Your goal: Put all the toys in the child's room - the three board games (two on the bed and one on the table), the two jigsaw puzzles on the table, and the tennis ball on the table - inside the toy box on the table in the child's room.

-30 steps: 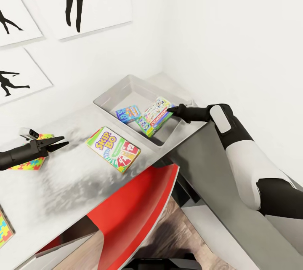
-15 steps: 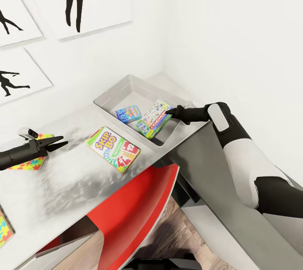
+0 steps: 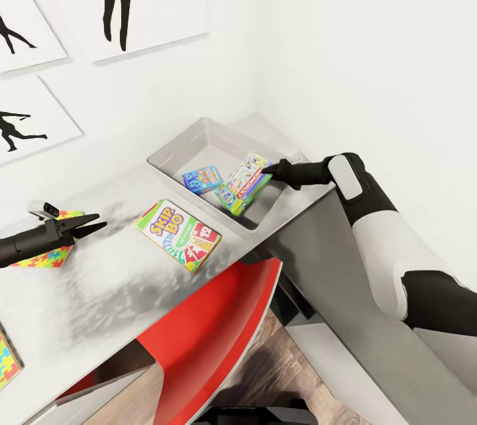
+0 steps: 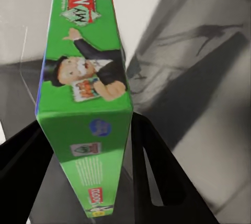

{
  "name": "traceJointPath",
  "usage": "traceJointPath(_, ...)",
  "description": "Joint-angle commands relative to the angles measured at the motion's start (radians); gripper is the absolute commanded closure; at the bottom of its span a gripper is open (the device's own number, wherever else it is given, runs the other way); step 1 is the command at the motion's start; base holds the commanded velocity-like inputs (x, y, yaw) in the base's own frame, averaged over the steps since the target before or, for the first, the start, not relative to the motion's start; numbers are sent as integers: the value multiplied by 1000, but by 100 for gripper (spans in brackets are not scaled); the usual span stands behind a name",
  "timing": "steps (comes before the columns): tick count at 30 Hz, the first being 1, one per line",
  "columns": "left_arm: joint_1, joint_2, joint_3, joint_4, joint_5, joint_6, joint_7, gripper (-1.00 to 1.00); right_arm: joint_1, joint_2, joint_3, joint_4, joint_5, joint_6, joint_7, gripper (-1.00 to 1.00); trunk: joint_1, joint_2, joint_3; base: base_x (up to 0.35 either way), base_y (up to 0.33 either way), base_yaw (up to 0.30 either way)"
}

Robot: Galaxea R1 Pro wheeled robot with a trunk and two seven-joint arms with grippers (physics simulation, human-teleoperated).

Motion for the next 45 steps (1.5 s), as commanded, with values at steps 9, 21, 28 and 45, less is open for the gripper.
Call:
traceJointPath(9, -1, 0, 1, -1, -1, 11, -5, -100, -8, 0, 3, 0, 8, 2, -10, 100, 1, -2, -1, 0, 0, 0)
traceJointPath(21, -1, 0, 2, -6, -1, 15, -5, -100, -8, 0, 3, 1, 8, 2, -19, 100, 1, -2, -1, 0, 0, 0)
traceJointPath(28, -1, 0, 2, -7, 0, 16, -5, -100, -8, 0, 3, 1, 8, 2, -19, 100, 1, -2, -1, 0, 0, 0)
traceJointPath(45, -1, 0, 2, -8, 1, 18, -5, -100, -16, 0, 3, 2, 8, 3, -20, -100, 1, -2, -1, 0, 0, 0)
